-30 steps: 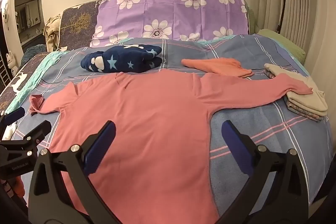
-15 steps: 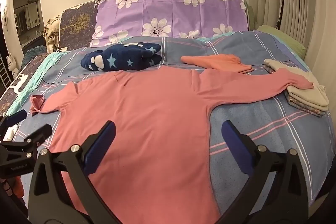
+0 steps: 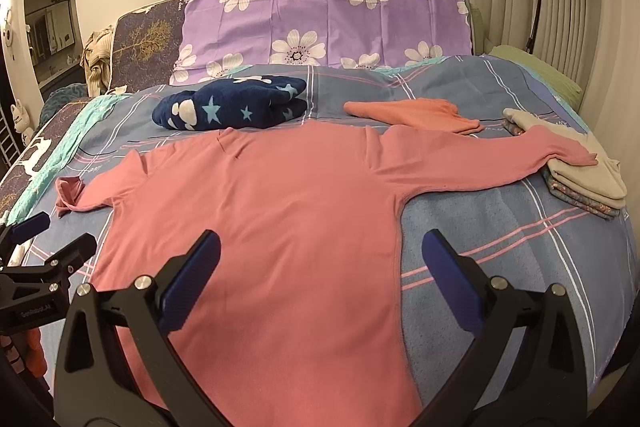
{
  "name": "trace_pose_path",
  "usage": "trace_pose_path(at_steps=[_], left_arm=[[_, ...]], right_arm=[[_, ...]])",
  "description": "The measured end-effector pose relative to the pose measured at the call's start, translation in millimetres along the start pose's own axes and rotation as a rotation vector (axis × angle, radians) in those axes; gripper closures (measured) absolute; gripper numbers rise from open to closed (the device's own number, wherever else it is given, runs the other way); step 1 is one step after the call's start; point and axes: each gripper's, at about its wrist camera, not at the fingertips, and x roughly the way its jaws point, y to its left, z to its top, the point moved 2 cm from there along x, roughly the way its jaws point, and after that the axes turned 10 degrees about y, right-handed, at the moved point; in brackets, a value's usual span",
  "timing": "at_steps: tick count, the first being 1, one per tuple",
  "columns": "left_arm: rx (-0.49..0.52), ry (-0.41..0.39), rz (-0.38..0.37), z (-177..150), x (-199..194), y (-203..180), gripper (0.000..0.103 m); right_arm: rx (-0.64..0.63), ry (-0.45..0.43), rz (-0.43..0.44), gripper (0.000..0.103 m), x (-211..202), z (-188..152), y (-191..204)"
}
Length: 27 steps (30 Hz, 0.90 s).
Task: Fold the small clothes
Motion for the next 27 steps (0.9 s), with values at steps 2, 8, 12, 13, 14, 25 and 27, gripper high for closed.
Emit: trace_pose_path(at_steps=[2, 8, 12, 13, 14, 25, 27], left_arm=[[0.004, -0.003, -0.003, 1.0, -1.2, 1.2, 0.001], [0.013, -0.017, -0.005, 2.5, -4.8, -0.6, 0.001], [0.017, -0.021, -0.004, 2.0, -5.3, -1.7, 0.001], [0.017, -0.022, -0.004, 1.7, -5.3, -0.8, 0.001], [0.017, -0.022, -0.001, 2.0, -5.0, -0.9, 0.001], [0.018, -0.004, -0.008, -1.1, 0.4, 0.3, 0.001], [0.022, 0.002, -0.012, -0.8, 2.4, -0.8, 0.001]], right_arm=[[-0.004, 0.003, -0.001, 0.002, 1.0, -0.3, 0.7], [-0.006, 0.007, 0.000, 0.002, 3.3, -1.2, 1.5], [-0.006, 0.006, 0.000, 0.002, 3.4, -1.3, 1.6], [-0.005, 0.006, 0.000, 0.002, 4.1, -1.6, 1.5], [-0.007, 0.007, -0.001, 0.002, 3.9, -1.4, 1.6], [-0.007, 0.007, -0.003, 0.002, 4.5, -1.3, 1.2], [-0.005, 0.009, -0.004, 0.002, 4.5, -1.3, 1.2]])
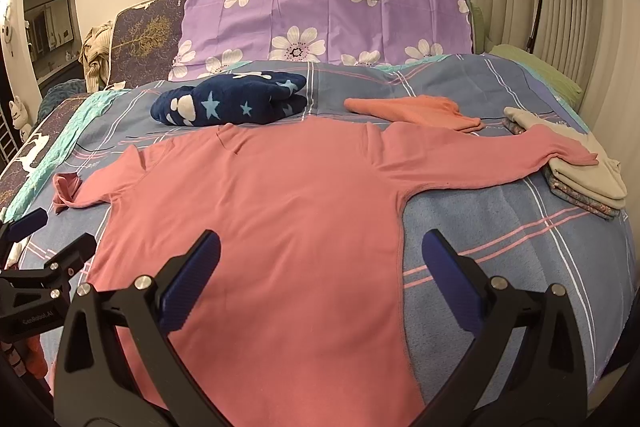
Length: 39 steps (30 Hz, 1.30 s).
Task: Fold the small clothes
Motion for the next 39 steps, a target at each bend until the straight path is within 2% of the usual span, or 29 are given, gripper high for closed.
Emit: trace_pose_path(at_steps=[19, 24, 36, 39], left_arm=[[0.023, -0.009, 0.002, -1.1, 2.8, -4.0, 0.001], [0.044, -0.065, 0.049, -2.2, 0.8, -5.1, 0.001], [0.029, -0.032, 0.049, 2.6, 5.6, -1.2, 0.001], [0.001, -0.024, 0.050, 4.4, 9.6, 4.5, 0.001]], right_arm=[[0.003, 0.001, -0.003, 0.002, 3.6, 1.1, -3.4], [0.002, 0.001, -0.008, 0.002, 5.4, 3.3, -4.6], [-0.031, 0.018, -0.041, 0.002, 14.1, 8.6, 4.8], [-0.050, -0.010, -0.051, 0.002, 12.5, 9.5, 8.9]])
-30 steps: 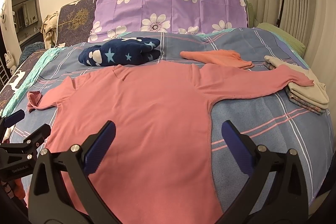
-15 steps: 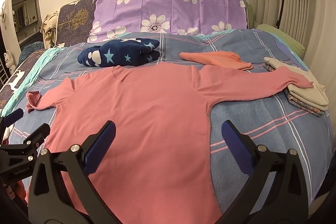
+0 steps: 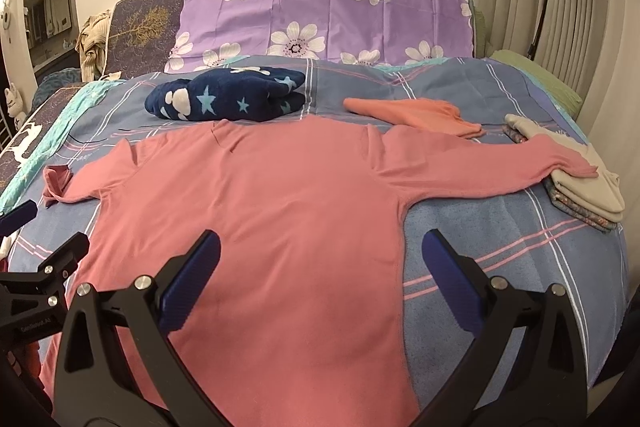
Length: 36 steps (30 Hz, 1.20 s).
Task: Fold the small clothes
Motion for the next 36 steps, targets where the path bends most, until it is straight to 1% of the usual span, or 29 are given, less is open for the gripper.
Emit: trace_pose_path(at_steps=[2, 4, 6, 8, 10, 11, 12, 13, 14, 15, 16, 17, 18, 19, 20, 21, 22, 24, 25, 26, 27, 28, 29, 30, 31, 32, 34, 35, 36], left_arm=[[-0.030, -0.001, 0.013, 1.2, 3.0, 6.1, 0.001], [-0.053, 0.025, -0.008, 3.6, 10.8, 14.6, 0.001], [-0.067, 0.048, -0.036, 6.7, 20.3, 25.9, 0.001], [-0.103, 0.053, -0.020, 10.1, 29.0, 42.9, 0.002], [-0.168, 0.079, 0.011, 16.8, 45.4, 77.0, 0.018], [-0.190, 0.093, 0.016, 19.0, 51.0, 88.4, 0.023], [-0.254, 0.131, 0.024, 23.1, 64.3, 116.7, 0.030], [-0.294, 0.150, 0.027, 26.2, 72.1, 132.9, 0.035], [-0.347, 0.172, 0.036, 29.2, 81.2, 155.0, 0.036], [-0.405, 0.196, 0.065, 32.6, 92.0, 183.7, 0.039], [-0.448, 0.213, 0.108, 35.7, 101.1, 210.6, 0.040], [-0.475, 0.224, 0.142, 37.9, 107.0, 230.8, 0.040], [-0.513, 0.246, 0.193, 41.4, 116.7, 259.3, 0.040], [-0.542, 0.266, 0.223, 43.9, 124.8, 281.6, 0.040], [-0.570, 0.297, 0.251, 47.3, 137.0, 307.3, 0.040], [-0.581, 0.313, 0.267, 48.0, 143.0, 317.0, 0.040], [-0.602, 0.343, 0.277, 50.3, 154.8, 333.3, 0.040], [-0.639, 0.406, 0.261, 52.1, 178.3, 355.5, 0.040], [-0.658, 0.432, 0.249, 51.4, 188.1, 362.8, 0.040], [-0.678, 0.465, 0.238, 49.5, 200.5, 369.6, 0.040], [-0.689, 0.485, 0.235, 47.6, 207.2, 372.5, 0.047], [-0.696, 0.508, 0.229, 44.9, 213.0, 373.6, 0.069], [-0.711, 0.534, 0.204, 40.7, 220.4, 375.1, 0.081], [-0.726, 0.542, 0.184, 38.0, 224.5, 377.1, 0.099], [-0.742, 0.537, 0.162, 35.9, 225.0, 376.7, 0.099], [-0.743, 0.523, 0.157, 36.9, 223.8, 376.1, 0.099], [-0.712, 0.449, 0.141, 45.8, 205.9, 362.8, 0.099], [-0.689, 0.404, 0.114, 53.6, 194.5, 354.1, 0.099], [-0.650, 0.339, 0.071, 68.4, 178.0, 339.1, 0.099]], right_arm=[[-0.034, -0.050, -0.038, 0.002, -4.1, 0.1, 5.6], [-0.059, -0.083, -0.050, 0.002, -6.6, 0.6, 10.3], [-0.068, -0.098, -0.051, 0.002, -5.0, 0.8, 12.6], [-0.066, -0.099, -0.053, 0.002, 0.0, -0.6, 13.5], [-0.060, -0.075, -0.052, 0.002, 8.4, -2.8, 13.0], [-0.057, -0.047, -0.046, 0.002, 16.1, -3.2, 12.4], [-0.056, -0.029, -0.040, 0.002, 20.2, -3.1, 11.4], [-0.052, 0.000, -0.023, 0.003, 26.9, -3.4, 9.3], [-0.045, 0.021, -0.002, 0.009, 31.9, -3.8, 6.6], [-0.032, 0.040, 0.015, 0.012, 36.9, -4.3, 3.5], [-0.021, 0.054, 0.023, 0.021, 40.3, -5.3, 0.9], [-0.008, 0.073, 0.025, 0.032, 45.3, -5.5, -2.4], [0.001, 0.090, 0.023, 0.038, 49.6, -5.4, -5.4], [0.007, 0.106, 0.021, 0.053, 53.5, -6.0, -7.1], [0.017, 0.130, 0.023, 0.063, 59.6, -7.5, -9.8], [0.030, 0.148, 0.023, 0.065, 64.0, -7.9, -12.7], [0.041, 0.160, 0.024, 0.065, 67.0, -8.9, -14.3], [0.054, 0.183, 0.015, 0.065, 72.9, -10.2, -16.6], [0.055, 0.185, 0.010, 0.063, 73.8, -10.6, -16.5], [0.053, 0.185, 0.006, 0.057, 75.1, -10.9, -17.3], [0.050, 0.183, 0.000, 0.054, 75.0, -11.0, -16.9], [0.046, 0.178, -0.007, 0.048, 74.1, -11.0, -16.3], [0.040, 0.172, -0.014, 0.045, 72.9, -10.9, -15.7], [0.034, 0.166, -0.020, 0.044, 72.1, -10.4, -15.4], [0.025, 0.160, -0.029, 0.044, 71.2, -9.4, -14.9], [0.022, 0.156, -0.033, 0.043, 70.3, -9.1, -14.6], [0.026, 0.150, -0.032, 0.041, 69.8, -7.5, -16.0], [0.030, 0.149, -0.030, 0.041, 69.6, -6.8, -17.1], [0.033, 0.149, -0.028, 0.041, 69.9, -6.3, -17.5]])
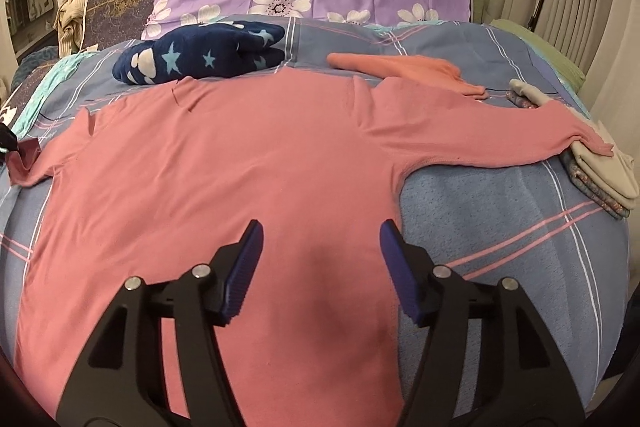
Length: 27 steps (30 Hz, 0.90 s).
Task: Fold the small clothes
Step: 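Grasp the pink shirt's sleeve with the left tool and lift it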
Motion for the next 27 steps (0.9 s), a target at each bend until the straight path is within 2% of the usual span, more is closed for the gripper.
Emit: trace_pose_path(at_steps=[4, 6, 8, 9, 10, 12, 15, 18, 19, 22, 24, 27], left_arm=[[0.232, -0.187, -0.189, -35.7, -85.1, -87.0, 0.099], [0.408, -0.275, -0.313, -79.0, -134.4, -142.6, 0.098], [0.523, -0.332, -0.362, -112.4, -154.5, -178.8, 0.097], [0.602, -0.361, -0.379, -141.3, -161.0, -205.1, 0.090], [0.635, -0.366, -0.389, -154.7, -159.1, -217.0, 0.065], [0.698, -0.347, -0.408, -192.4, -143.7, -244.7, 0.029], [0.797, -0.260, -0.362, -239.7, -106.5, -267.4, 0.029], [0.829, -0.215, -0.266, -265.1, -74.8, -256.6, 0.029], [0.832, -0.211, -0.241, -268.5, -70.8, -250.0, 0.029], [0.818, -0.238, -0.138, -267.5, -65.2, -214.1, 0.022], [0.789, -0.268, -0.060, -259.9, -66.2, -192.1, 0.020], [0.698, -0.245, -0.003, -236.0, -58.5, -157.6, 0.019]], right_arm=[[0.019, 0.006, 0.016, 0.041, 2.0, 1.3, -2.1], [0.035, 0.008, 0.038, 0.041, 1.6, 0.9, -2.4], [0.037, 0.015, 0.048, 0.040, 1.5, -1.0, -3.4], [0.036, 0.016, 0.051, 0.040, 1.2, -2.1, -3.9], [0.037, 0.019, 0.054, 0.040, 1.3, -3.0, -4.9], [0.045, 0.026, 0.065, 0.040, 1.3, -3.7, -7.6], [0.066, 0.037, 0.097, 0.040, -0.7, -2.7, -14.9], [0.066, 0.045, 0.124, 0.040, -2.4, 0.3, -18.6], [0.061, 0.050, 0.143, 0.043, -2.3, 2.7, -18.6], [0.035, 0.093, 0.222, 0.058, 5.4, 13.6, -12.0], [0.030, 0.138, 0.314, 0.060, 15.6, 25.3, -1.5], [-0.008, 0.202, 0.435, 0.060, 35.0, 43.0, 23.4]])
